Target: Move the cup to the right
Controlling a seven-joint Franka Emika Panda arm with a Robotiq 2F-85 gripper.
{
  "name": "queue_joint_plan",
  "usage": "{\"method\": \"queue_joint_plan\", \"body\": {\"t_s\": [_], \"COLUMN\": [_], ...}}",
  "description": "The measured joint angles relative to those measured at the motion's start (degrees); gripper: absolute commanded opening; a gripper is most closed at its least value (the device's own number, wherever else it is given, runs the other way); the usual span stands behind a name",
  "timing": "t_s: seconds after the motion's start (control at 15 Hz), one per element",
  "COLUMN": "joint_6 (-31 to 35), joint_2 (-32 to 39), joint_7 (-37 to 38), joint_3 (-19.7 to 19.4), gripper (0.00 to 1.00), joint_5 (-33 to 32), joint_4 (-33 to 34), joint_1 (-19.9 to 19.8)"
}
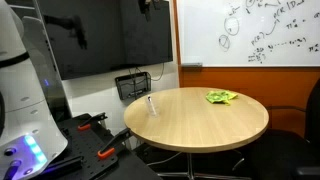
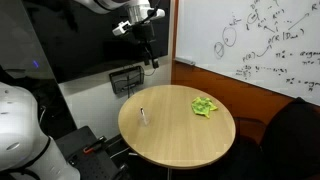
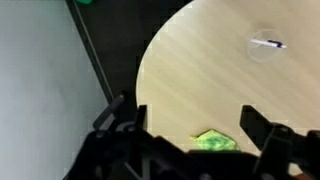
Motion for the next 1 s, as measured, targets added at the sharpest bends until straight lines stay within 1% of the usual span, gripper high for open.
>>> {"method": "queue_joint_plan", "body": {"t_s": [0.4,0.6,0.73,0.87,1.0], "joint_6": [0.00,0.07,3.11,8.87,15.25], "joint_2": [0.01,0.85,3.09,6.30,10.35], "joint_7": [0.00,0.00,-0.34,-1.89,-5.77], "joint_3": [-0.14,-0.26,-0.07,-0.09,-0.49], "gripper": [1.00,1.00,1.00,1.00,1.00], "joint_5": [0.00,0.88,2.38,3.96,5.70], "joint_4": [0.00,-0.19,-1.05,-2.61,-4.24], "joint_1": [0.15,1.66,4.12,6.30,7.50]}}
